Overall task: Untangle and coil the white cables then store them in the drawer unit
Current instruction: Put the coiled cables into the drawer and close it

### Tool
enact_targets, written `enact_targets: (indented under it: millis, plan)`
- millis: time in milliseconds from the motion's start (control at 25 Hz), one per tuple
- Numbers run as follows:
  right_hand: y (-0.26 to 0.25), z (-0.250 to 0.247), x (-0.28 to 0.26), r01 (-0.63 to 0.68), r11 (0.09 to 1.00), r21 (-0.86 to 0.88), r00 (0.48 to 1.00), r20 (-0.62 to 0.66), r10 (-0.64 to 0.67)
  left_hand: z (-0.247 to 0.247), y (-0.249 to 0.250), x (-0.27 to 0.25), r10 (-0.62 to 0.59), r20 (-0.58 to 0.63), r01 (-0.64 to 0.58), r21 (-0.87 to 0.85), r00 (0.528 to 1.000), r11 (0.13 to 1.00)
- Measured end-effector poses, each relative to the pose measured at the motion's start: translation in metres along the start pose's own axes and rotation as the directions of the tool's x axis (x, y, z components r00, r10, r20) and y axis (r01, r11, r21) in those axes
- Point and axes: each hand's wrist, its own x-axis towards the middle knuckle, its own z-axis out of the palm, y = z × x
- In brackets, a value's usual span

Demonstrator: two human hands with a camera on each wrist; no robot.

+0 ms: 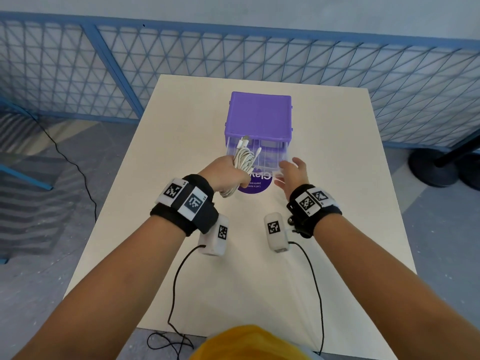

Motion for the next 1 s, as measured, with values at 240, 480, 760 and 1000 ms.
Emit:
enact_targets:
  millis: [240, 480, 760, 1000]
  plan:
    - [0.014, -0.005, -0.007, 0.122, 0.983, -0.135, 0.990, 0.089, -0.111, -0.002, 0.012, 0.017, -0.005, -0.028, 0.008, 0.114, 1.000, 0.993]
    - [-0.003, -0.016, -0.014, 0.311, 0.860, -0.405, 0.944, 0.029, -0.328, -0.004, 0.021, 0.037, 0.036, -0.053, 0.000, 0.551, 0.998, 0.835]
    - [-0.048, -0.007, 0.022, 0.563, 0.516, -0.645, 0.811, 0.312, -0.495, 0.007, 0.027, 0.061, 0.170, -0.059, -0.037, 0.859, 0.984, 0.510]
    - [-0.058, 0.004, 0.043, 0.545, 0.424, -0.723, 0.836, 0.429, -0.342, 0.023, 0.027, 0.076, 0.220, -0.096, -0.028, 0.866, 0.971, 0.499]
